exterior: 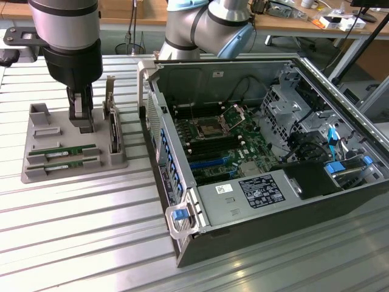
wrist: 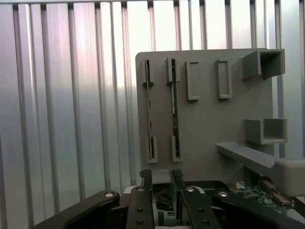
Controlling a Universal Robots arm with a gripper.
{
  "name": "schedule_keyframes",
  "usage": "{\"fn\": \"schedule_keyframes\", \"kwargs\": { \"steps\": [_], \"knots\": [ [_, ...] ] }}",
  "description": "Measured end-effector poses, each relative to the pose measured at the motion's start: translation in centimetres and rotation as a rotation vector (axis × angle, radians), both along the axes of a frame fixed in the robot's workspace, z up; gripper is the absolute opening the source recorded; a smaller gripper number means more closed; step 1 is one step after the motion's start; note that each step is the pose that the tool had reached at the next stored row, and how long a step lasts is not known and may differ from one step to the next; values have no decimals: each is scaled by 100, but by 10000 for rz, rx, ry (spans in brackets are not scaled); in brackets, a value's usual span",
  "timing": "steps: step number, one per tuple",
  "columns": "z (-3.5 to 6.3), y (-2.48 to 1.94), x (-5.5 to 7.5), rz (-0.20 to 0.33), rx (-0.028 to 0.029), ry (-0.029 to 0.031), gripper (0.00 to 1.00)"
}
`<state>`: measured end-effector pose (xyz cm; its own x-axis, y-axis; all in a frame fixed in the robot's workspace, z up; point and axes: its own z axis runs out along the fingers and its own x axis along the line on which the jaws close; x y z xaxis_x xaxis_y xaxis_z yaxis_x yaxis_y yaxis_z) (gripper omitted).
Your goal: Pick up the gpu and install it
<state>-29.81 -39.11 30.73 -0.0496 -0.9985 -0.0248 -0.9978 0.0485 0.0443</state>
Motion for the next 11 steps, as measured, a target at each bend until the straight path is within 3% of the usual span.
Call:
{"fn": "schedule_keyframes", "kwargs": {
  "steps": [4, 11],
  "knots": [
    [-15, -2, -82, 0, -1, 1, 30],
    [-39, -12, -94, 180, 0, 0, 30]
  ]
}}
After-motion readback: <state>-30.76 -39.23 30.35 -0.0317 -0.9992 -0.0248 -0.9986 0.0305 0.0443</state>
